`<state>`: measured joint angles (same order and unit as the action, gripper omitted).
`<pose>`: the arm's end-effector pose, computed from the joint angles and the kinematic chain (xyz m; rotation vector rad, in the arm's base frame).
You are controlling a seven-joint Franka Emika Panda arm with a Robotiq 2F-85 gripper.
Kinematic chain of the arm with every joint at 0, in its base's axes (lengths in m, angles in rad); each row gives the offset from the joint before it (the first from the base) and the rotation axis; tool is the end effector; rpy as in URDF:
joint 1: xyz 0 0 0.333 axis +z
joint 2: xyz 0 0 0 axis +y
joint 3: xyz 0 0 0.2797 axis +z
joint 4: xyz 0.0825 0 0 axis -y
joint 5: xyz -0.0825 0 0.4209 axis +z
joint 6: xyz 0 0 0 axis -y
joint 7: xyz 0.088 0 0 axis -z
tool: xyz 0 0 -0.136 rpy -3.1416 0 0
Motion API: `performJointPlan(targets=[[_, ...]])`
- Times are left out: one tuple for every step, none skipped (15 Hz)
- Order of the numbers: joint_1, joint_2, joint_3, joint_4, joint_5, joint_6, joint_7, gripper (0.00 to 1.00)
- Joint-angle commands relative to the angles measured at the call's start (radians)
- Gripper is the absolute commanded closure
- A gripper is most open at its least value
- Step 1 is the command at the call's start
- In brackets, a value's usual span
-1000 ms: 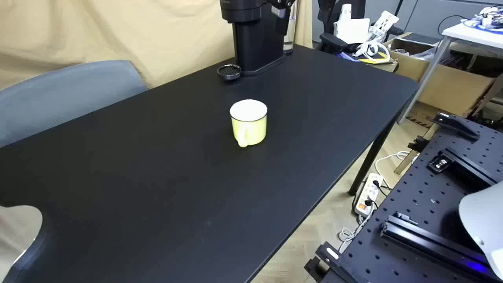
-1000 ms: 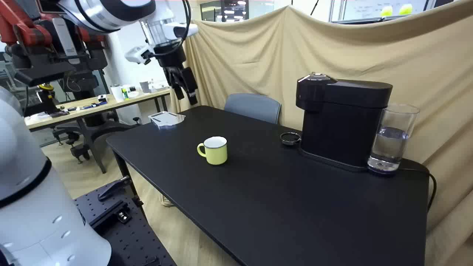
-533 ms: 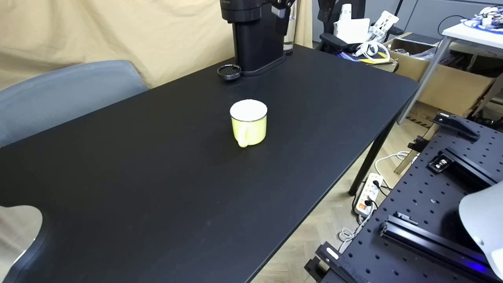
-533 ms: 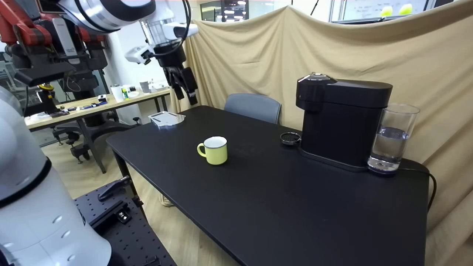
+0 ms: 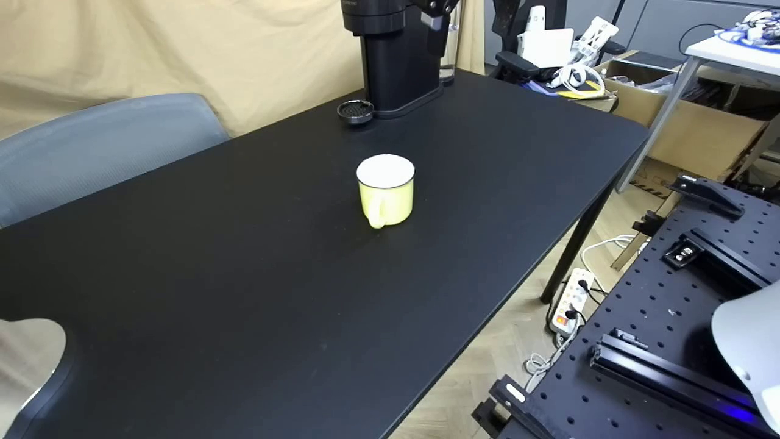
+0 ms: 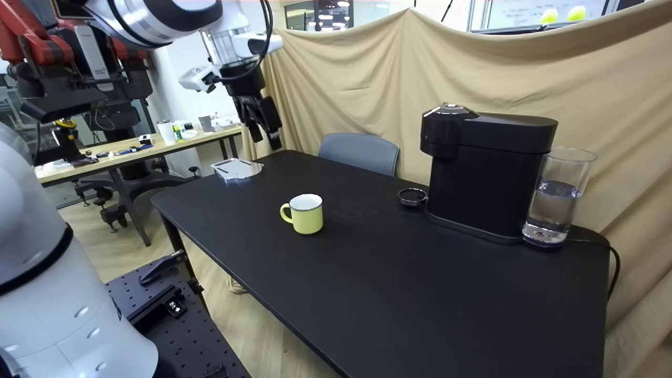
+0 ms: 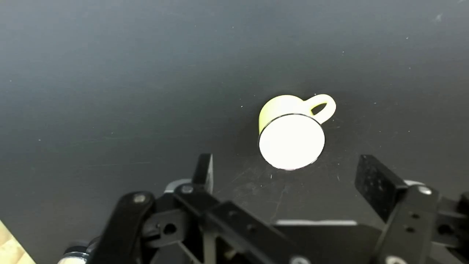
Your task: Move the cup to the right
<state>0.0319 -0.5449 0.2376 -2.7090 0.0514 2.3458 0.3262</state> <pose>0.4196 0.1018 0.3246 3.0915 -0.1741 0.2903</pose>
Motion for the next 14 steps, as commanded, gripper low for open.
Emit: performJointPlan(targets=[[-0.031,0.156,-0.021,0.069,-0.048,0.055,-0.001,0.00],[-0.042,0.205,-0.024,0.089,-0.063,0.065,-0.001,0.00],[-0.048,0.271,-0.034,0.117,-0.075,0.080,-0.012,0.00],[-0.051,0.329,-0.045,0.143,-0.083,0.093,-0.023,0.00],[-0.053,0.386,-0.056,0.171,-0.091,0.102,-0.034,0.00],[-0.053,0.444,-0.065,0.204,-0.103,0.111,-0.036,0.00],[-0.050,0.508,-0.075,0.240,-0.117,0.125,-0.039,0.00],[-0.046,0.571,-0.085,0.280,-0.136,0.137,-0.035,0.00],[-0.038,0.629,-0.095,0.318,-0.152,0.157,-0.028,0.00],[-0.027,0.678,-0.107,0.352,-0.164,0.173,-0.026,0.00],[-0.014,0.723,-0.118,0.383,-0.171,0.191,-0.024,0.00],[0.000,0.760,-0.127,0.408,-0.164,0.205,-0.032,0.00],[0.014,0.790,-0.132,0.427,-0.152,0.211,-0.039,0.00],[0.028,0.816,-0.137,0.443,-0.147,0.219,-0.043,0.00]])
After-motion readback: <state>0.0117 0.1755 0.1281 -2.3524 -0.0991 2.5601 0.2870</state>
